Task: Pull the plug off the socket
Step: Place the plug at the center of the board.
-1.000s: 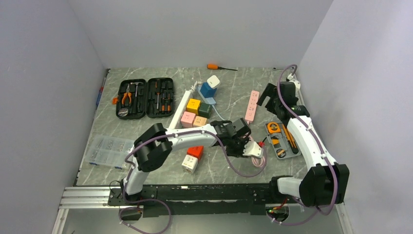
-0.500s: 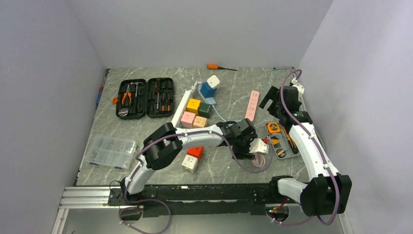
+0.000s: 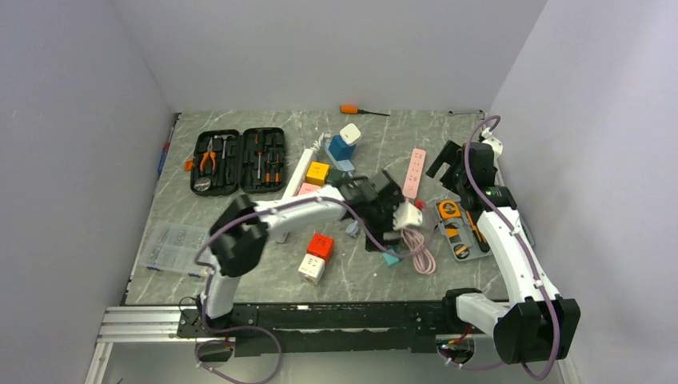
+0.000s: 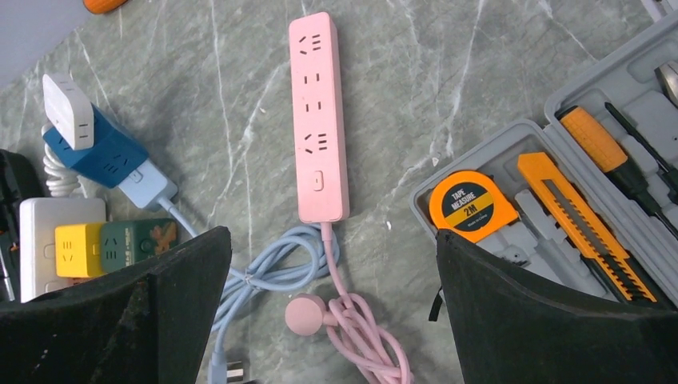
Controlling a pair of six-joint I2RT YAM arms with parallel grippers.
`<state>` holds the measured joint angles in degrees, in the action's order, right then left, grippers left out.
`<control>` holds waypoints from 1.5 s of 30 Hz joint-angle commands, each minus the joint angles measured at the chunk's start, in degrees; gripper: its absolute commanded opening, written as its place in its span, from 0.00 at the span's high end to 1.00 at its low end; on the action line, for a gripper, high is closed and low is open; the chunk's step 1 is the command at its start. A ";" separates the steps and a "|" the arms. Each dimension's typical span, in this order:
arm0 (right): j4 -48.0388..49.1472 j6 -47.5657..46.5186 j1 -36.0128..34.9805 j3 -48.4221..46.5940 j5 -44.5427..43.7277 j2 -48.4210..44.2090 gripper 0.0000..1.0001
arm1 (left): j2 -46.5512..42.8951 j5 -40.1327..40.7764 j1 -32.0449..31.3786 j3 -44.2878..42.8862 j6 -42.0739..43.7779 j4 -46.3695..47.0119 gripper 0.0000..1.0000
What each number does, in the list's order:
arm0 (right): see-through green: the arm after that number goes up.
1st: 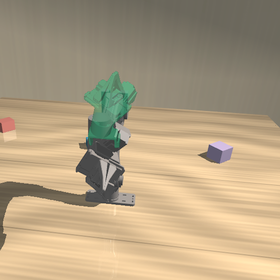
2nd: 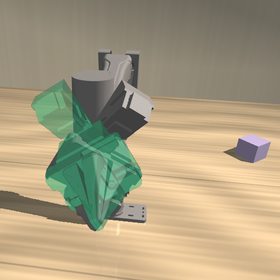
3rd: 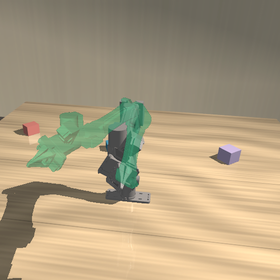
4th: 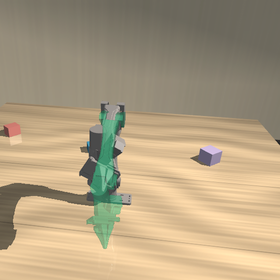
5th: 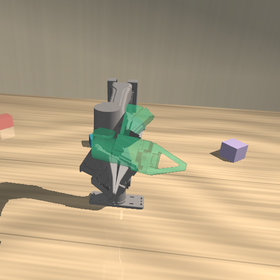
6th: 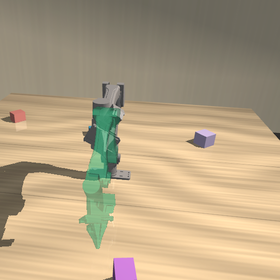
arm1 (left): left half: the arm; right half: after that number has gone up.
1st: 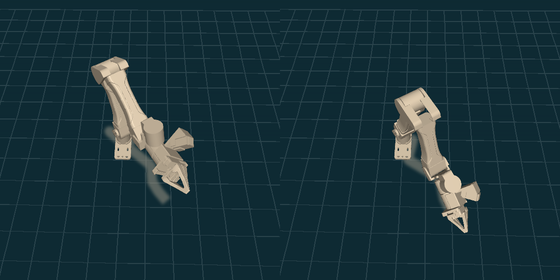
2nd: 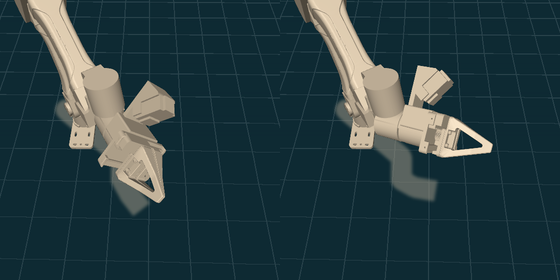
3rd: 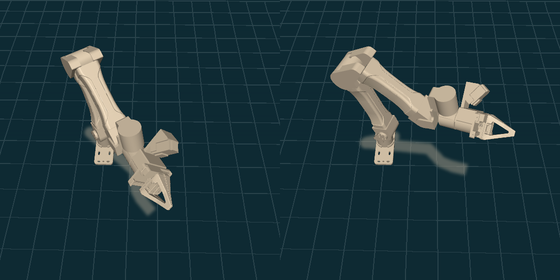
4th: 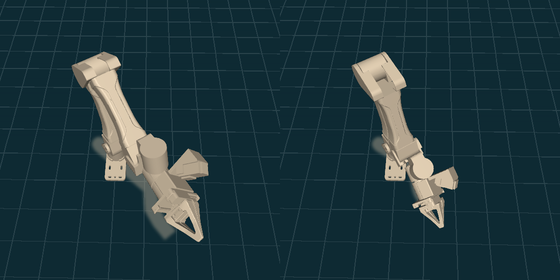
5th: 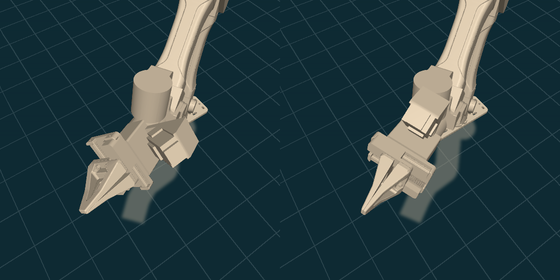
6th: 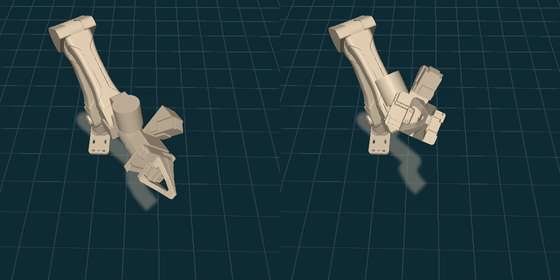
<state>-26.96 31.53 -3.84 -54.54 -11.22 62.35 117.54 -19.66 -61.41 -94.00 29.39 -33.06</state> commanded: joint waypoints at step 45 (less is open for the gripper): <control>20.47 -13.36 -56.47 -11.04 4.95 41.05 0.87 | -72.54 -5.65 48.75 30.67 1.30 -23.50 0.01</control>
<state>-9.13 18.15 -60.38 -67.05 -5.96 104.31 46.61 -24.88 -12.99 -64.10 29.34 -56.55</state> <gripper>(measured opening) 0.126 0.994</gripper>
